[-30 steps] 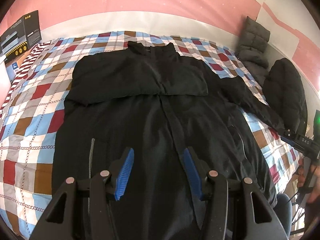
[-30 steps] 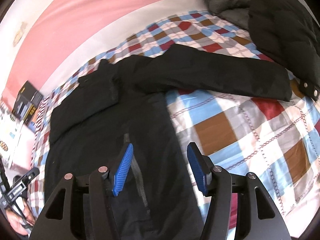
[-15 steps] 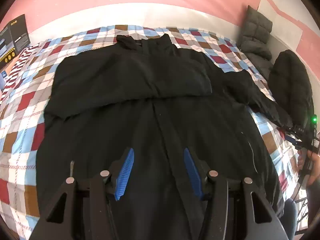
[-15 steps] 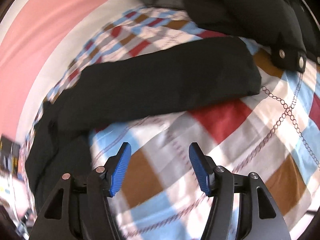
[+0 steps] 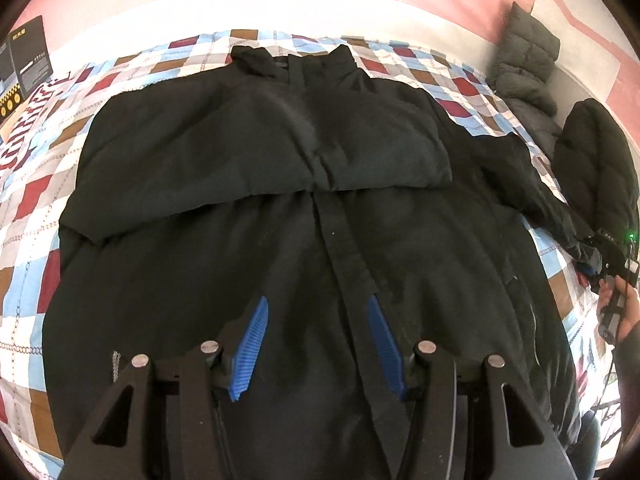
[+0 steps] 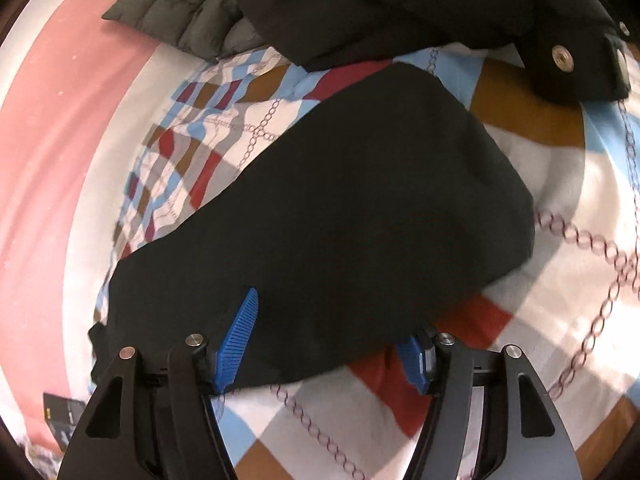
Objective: Fold large clothes
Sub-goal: 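Move the right tool to the other sleeve and grasp its cuff, then fold the sleeve across the jacket toward the left tool while the left tool pinches the jacket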
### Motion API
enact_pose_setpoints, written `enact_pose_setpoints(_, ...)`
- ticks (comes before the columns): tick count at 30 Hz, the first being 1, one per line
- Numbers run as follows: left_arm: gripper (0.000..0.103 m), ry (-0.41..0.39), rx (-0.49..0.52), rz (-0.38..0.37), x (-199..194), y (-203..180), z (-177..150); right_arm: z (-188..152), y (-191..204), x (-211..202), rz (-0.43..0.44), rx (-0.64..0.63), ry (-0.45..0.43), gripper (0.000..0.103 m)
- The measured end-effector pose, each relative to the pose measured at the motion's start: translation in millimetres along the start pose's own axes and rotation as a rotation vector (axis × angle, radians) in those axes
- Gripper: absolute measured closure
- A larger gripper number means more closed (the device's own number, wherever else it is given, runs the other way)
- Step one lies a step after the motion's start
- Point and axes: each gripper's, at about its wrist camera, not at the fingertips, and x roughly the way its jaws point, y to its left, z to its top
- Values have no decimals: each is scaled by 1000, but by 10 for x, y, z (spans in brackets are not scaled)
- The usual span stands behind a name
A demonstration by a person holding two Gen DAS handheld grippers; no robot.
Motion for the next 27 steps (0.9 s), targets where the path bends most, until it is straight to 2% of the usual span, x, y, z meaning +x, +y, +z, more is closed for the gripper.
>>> enact_pose_setpoints(1,48,0,-3,0,-5,15,-6,25,27,1,-23,-12,-3,52)
enact_pose_setpoints(2,48,-1,-6,1,-15,32,-12,50,56,-7,-35,-26,-2,70)
enact_pose_setpoints(3,48,-4,-8,1,-24,47,-13,66,78,-29,-27,-36,0,82)
enact_pose_setpoints(5,48,-10,-13,5,-54,82,-17,100,219,-147,-27,-82,-19,87)
enact_pose_setpoints(11,48,-34,-59,17,-136,266,-13,166,868,-660,46,-231,-111,89)
enact_pose_setpoints(17,48,-60,-107,31,-219,509,-10,-33,1941,-1184,202,-448,-176,89)
enact_pose_setpoints(22,48,-82,-158,48,-299,779,-50,-427,2790,-1300,315,-614,-152,90)
enact_pose_setpoints(27,48,-93,-206,69,-357,1061,-125,-998,3432,-1105,382,-745,-72,90)
